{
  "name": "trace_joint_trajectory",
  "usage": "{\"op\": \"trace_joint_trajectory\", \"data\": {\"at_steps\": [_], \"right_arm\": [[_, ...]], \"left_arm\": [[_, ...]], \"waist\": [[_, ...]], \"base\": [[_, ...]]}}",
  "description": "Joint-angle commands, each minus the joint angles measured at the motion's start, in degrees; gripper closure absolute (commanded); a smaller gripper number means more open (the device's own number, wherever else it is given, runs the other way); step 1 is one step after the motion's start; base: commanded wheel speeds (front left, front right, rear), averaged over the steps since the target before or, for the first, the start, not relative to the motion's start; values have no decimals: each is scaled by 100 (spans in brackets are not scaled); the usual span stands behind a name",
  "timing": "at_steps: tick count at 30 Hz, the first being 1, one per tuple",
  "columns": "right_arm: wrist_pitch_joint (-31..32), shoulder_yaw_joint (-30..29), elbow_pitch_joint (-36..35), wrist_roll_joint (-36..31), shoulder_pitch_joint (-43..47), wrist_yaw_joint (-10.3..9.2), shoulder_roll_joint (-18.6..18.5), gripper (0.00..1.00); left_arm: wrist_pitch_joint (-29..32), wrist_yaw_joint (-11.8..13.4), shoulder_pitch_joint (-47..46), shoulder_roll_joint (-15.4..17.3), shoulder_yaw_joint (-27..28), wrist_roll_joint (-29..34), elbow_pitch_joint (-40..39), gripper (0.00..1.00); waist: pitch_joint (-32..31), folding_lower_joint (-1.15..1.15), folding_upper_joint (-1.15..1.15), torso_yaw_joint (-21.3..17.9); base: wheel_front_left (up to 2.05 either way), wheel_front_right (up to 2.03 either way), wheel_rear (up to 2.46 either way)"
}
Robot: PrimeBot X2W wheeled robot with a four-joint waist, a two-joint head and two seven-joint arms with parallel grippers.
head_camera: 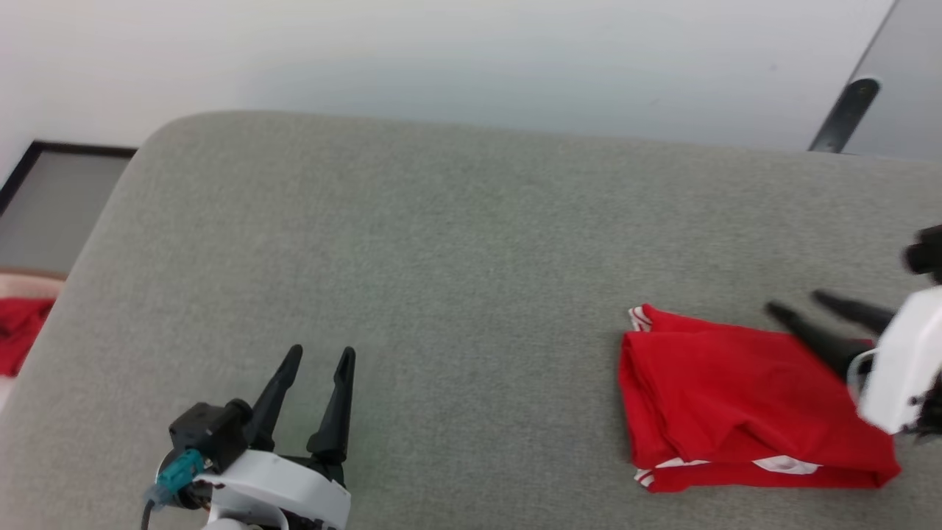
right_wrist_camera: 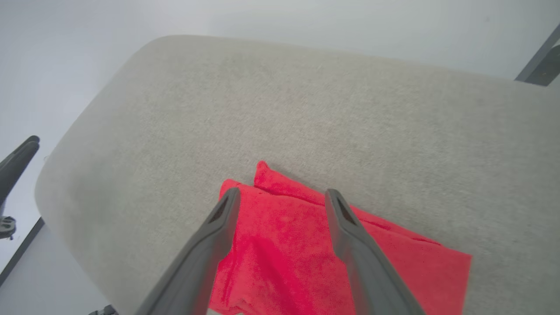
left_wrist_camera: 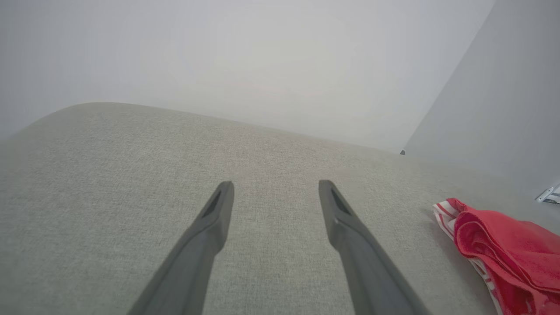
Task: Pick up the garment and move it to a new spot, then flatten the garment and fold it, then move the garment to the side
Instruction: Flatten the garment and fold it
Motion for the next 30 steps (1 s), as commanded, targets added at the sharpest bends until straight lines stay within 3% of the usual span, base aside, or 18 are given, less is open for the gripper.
{"op": "trace_joint_trajectory", "data": {"at_steps": [1, 6, 15, 22, 30], "right_arm": [[-195, -96, 109, -146, 3, 0, -61, 0], [-1334, -237, 767, -610, 139, 1, -171, 0], [-2967, -103, 1352, -573, 615, 1, -335, 0], [-3685, -179, 1347, -657, 1143, 1, -338, 0], [-4092, -412, 1093, -804, 1653, 1, -280, 0]], "left_arm": [[2, -38, -54, 22, -4, 30, 32, 0], [54, -77, -184, 66, 30, -64, 226, 0], [92, -168, -427, 361, 176, -139, 689, 0], [67, -129, -11, 564, 252, -168, 788, 0], [26, 103, 608, 654, 478, -234, 413, 0]], "waist": [[-157, 0, 0, -159], [-352, 0, 0, -338], [-594, 0, 0, -543], [-722, 0, 0, -632], [-740, 0, 0, -617]], "base": [[0, 0, 0], [0, 0, 0], [0, 0, 0], [0, 0, 0], [0, 0, 0]]}}
